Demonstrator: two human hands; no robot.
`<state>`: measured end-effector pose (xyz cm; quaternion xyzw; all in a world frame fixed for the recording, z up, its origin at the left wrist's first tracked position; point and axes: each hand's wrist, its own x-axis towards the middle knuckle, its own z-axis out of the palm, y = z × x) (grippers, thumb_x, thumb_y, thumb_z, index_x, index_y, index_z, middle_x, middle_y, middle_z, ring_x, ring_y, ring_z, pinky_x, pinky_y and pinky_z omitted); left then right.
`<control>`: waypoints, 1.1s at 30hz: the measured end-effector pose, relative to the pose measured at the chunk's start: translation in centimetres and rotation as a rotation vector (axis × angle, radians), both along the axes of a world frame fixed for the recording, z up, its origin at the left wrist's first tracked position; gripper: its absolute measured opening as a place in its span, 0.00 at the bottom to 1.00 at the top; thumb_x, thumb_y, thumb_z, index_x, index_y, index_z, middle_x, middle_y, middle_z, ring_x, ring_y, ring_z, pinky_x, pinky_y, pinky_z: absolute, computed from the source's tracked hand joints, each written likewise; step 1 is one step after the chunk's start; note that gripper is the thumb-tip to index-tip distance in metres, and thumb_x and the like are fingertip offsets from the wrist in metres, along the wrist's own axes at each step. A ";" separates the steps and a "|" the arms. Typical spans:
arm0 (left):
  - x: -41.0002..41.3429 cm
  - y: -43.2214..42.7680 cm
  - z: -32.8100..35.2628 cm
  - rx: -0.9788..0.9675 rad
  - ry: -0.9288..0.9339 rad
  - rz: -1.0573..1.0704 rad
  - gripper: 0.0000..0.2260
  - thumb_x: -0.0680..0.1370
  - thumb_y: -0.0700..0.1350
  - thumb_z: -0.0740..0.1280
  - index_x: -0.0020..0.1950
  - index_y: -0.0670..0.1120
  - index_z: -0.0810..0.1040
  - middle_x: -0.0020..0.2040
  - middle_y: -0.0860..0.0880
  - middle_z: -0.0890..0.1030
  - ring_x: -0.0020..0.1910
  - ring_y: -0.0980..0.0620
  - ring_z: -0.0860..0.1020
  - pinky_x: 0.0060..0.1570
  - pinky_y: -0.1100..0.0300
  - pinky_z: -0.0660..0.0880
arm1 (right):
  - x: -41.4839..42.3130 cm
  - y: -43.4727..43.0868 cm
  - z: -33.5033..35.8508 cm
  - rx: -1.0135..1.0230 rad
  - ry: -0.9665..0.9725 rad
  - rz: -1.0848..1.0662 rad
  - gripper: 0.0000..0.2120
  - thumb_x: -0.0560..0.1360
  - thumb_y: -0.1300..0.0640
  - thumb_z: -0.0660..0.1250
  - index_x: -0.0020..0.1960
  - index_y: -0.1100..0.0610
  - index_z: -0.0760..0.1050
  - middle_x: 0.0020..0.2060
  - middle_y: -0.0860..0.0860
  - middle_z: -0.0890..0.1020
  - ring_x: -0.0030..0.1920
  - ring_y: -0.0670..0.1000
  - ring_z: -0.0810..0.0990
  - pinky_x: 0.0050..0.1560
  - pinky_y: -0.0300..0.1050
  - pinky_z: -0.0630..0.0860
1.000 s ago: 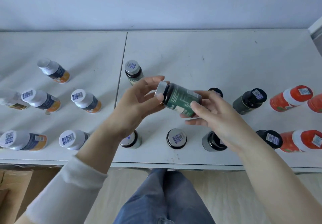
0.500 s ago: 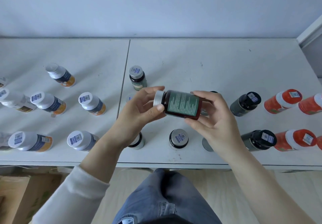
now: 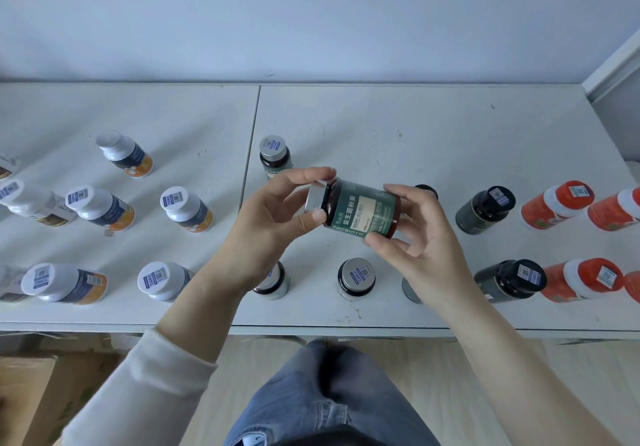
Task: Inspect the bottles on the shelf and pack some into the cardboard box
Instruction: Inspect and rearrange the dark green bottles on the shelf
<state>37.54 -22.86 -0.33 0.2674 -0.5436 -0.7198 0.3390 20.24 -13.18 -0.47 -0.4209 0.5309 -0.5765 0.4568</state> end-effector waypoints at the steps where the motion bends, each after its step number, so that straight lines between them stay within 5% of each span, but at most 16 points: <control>1: 0.0 0.0 0.0 0.027 0.019 -0.018 0.21 0.69 0.38 0.71 0.61 0.47 0.73 0.59 0.50 0.79 0.62 0.49 0.75 0.54 0.58 0.75 | 0.1 -0.1 0.1 -0.004 -0.004 -0.001 0.24 0.65 0.65 0.73 0.56 0.52 0.69 0.51 0.50 0.74 0.48 0.42 0.79 0.45 0.35 0.76; 6: -0.3 0.1 -0.1 0.161 0.018 0.049 0.17 0.72 0.37 0.67 0.60 0.44 0.73 0.51 0.50 0.82 0.50 0.51 0.79 0.53 0.59 0.76 | 0.7 -0.3 0.0 -0.014 0.014 -0.089 0.23 0.62 0.65 0.73 0.52 0.51 0.70 0.48 0.48 0.76 0.45 0.42 0.79 0.45 0.37 0.77; 10: -1.3 -0.4 0.0 0.233 -0.090 0.083 0.12 0.79 0.44 0.62 0.59 0.41 0.76 0.53 0.45 0.82 0.54 0.49 0.80 0.51 0.61 0.77 | 1.2 -0.2 0.4 0.063 0.128 -0.130 0.24 0.62 0.64 0.77 0.51 0.51 0.70 0.49 0.46 0.77 0.39 0.43 0.80 0.40 0.34 0.77; 16: -3.4 -1.3 -0.5 0.743 -0.039 0.044 0.15 0.79 0.47 0.59 0.58 0.38 0.75 0.48 0.40 0.80 0.39 0.51 0.83 0.38 0.63 0.80 | 1.7 -0.6 1.3 0.009 0.546 -0.301 0.25 0.60 0.58 0.79 0.54 0.58 0.75 0.49 0.51 0.75 0.36 0.41 0.78 0.33 0.24 0.72; 19: -3.9 -1.4 -0.9 0.833 -0.021 0.047 0.14 0.78 0.47 0.61 0.59 0.40 0.74 0.47 0.42 0.80 0.38 0.51 0.83 0.36 0.62 0.80 | 1.6 -0.8 1.3 -0.020 0.640 -0.331 0.27 0.60 0.58 0.79 0.56 0.61 0.75 0.48 0.51 0.73 0.35 0.40 0.77 0.34 0.23 0.72; 26: -3.0 -3.0 0.8 0.275 -0.088 -0.042 0.16 0.68 0.40 0.66 0.55 0.45 0.77 0.47 0.53 0.83 0.48 0.56 0.80 0.49 0.64 0.78 | 0.6 0.0 0.0 0.093 0.613 -0.192 0.26 0.61 0.62 0.78 0.56 0.60 0.72 0.51 0.52 0.76 0.45 0.49 0.80 0.45 0.28 0.75; 33: -3.9 -3.0 -1.5 -0.321 -0.471 -0.096 0.19 0.70 0.33 0.72 0.56 0.51 0.76 0.55 0.52 0.79 0.55 0.61 0.76 0.54 0.69 0.74 | -2.4 -0.9 0.6 0.182 1.116 -0.125 0.30 0.64 0.56 0.76 0.63 0.59 0.69 0.58 0.58 0.71 0.55 0.58 0.74 0.50 0.52 0.74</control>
